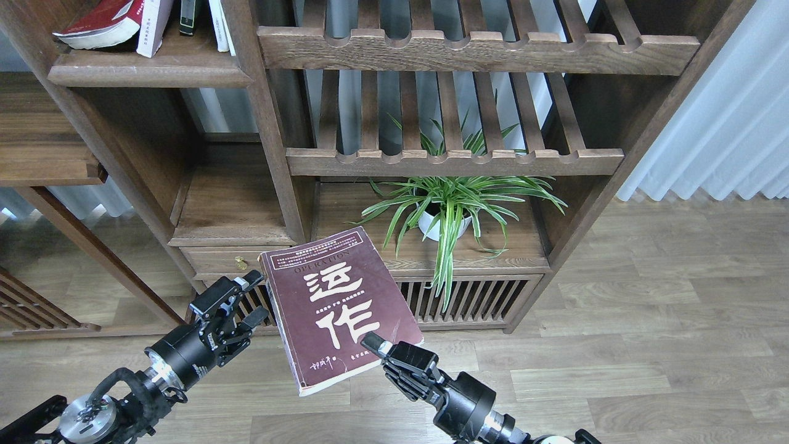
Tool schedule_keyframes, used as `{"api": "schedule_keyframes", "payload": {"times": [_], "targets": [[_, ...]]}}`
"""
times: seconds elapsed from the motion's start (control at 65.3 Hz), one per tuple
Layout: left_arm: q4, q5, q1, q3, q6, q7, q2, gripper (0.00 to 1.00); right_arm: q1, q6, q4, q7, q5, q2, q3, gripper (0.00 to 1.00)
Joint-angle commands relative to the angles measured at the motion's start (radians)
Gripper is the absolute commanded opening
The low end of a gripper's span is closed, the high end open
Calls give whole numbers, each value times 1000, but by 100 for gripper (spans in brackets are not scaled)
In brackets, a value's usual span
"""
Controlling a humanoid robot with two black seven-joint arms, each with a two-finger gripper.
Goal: Organize books on shelf
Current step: 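Hand the dark red book from the right gripper to the left gripper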
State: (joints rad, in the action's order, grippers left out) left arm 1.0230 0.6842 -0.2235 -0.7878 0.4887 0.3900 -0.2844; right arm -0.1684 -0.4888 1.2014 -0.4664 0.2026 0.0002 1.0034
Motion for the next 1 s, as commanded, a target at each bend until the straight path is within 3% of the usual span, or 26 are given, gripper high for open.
{"api": "schedule_keyframes", "payload": {"times": [0.0, 0.214, 0.551, 0.796, 0.842, 0.919, 0.934, 0.965, 0.98], "targets": [[-1, -5, -5, 8, 0, -2, 45, 88, -13, 0, -8, 0, -32, 0, 0, 11], [-1, -41, 0, 12, 0, -3, 71, 69, -17, 0, -9, -3, -38, 0, 1, 11], [-20, -41, -5, 68, 0, -2, 76, 14, -19, 0, -9, -1, -38, 0, 1, 12], [-23, -41, -11, 68, 0, 0, 76, 8, -19, 0, -9, 2, -38, 0, 6, 15], [-23, -41, -11, 62, 0, 0, 73, 7, -19, 0, -9, 6, -40, 0, 6, 21], [-21, -41, -11, 51, 0, 0, 65, 7, -16, 0, -13, 14, -55, 0, 7, 40], [-21, -41, -10, 45, 0, 0, 62, 7, -16, 0, -16, 15, -66, 0, 9, 51], [-21, -41, -11, 41, 0, 1, 60, 7, -16, 0, -16, 17, -75, 0, 14, 65], [-20, -41, -11, 36, 0, 0, 56, 7, -13, 0, -17, 17, -87, 0, 18, 79]]}}
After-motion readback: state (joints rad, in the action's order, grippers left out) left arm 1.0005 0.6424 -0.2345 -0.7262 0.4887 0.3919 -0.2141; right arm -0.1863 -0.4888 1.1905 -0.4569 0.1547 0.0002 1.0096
